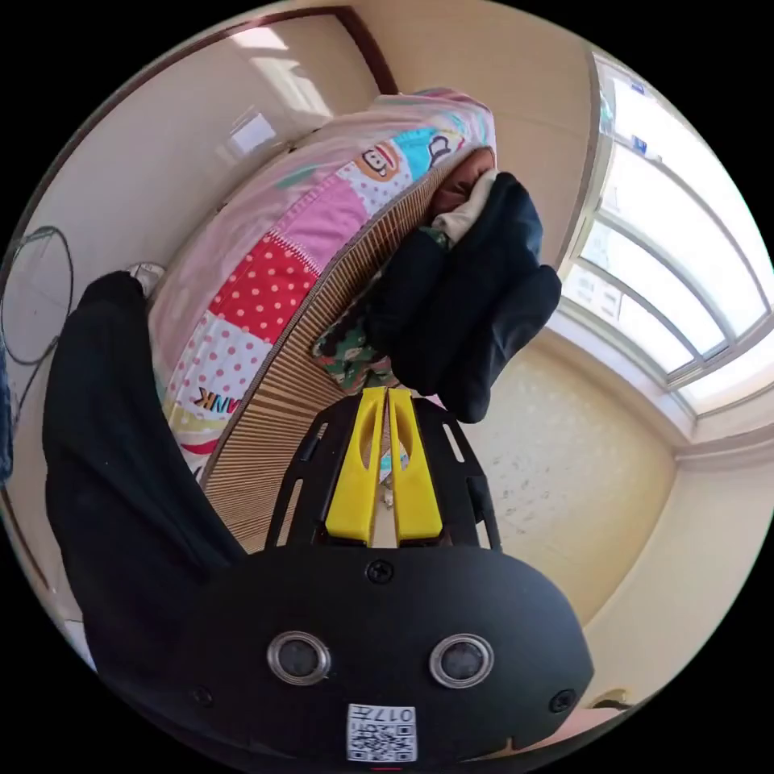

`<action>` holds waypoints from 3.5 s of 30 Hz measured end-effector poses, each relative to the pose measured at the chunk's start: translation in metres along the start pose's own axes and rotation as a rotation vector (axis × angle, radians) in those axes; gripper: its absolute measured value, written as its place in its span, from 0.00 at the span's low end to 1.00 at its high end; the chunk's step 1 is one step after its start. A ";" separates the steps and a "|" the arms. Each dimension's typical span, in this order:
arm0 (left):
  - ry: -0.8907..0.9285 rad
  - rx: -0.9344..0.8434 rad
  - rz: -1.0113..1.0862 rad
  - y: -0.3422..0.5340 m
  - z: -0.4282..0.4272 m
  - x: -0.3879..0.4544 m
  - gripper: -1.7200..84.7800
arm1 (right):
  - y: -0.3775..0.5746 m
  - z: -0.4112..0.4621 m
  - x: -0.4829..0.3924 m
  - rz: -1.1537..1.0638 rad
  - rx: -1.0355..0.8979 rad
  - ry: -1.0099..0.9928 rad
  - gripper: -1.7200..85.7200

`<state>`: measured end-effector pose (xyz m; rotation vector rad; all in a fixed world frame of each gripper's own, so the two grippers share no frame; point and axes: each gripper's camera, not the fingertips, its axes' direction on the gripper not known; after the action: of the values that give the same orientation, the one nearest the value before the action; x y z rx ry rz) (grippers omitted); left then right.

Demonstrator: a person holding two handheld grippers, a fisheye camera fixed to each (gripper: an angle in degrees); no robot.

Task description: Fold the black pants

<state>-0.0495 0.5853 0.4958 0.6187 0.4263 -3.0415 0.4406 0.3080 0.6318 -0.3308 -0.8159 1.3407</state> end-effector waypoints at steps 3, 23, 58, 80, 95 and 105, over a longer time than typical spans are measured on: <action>-0.020 -0.017 0.004 0.001 0.027 -0.011 0.01 | -0.042 -0.024 -0.023 -0.076 0.005 0.049 0.03; -0.231 -0.279 0.276 -0.076 0.145 -0.019 0.01 | -0.250 -0.015 -0.132 -0.206 -0.260 0.417 0.09; 0.034 -0.086 0.149 -0.167 0.276 -0.100 0.01 | -0.048 0.200 -0.125 -0.835 -1.423 1.252 0.04; 0.126 -0.087 0.216 -0.103 0.319 -0.063 0.01 | -0.244 0.099 -0.311 -0.604 -0.638 0.624 0.04; -0.050 -0.105 0.346 -0.024 0.273 0.003 0.01 | -0.295 0.110 -0.311 -0.578 -0.620 0.605 0.10; -0.078 -0.373 0.402 0.031 0.325 0.017 0.01 | -0.241 0.008 -0.345 -0.780 -0.904 -0.125 0.03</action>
<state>-0.1875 0.4701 0.7692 0.4896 0.7409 -2.5077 0.6066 -0.0758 0.6783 -0.5517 -1.4484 0.2085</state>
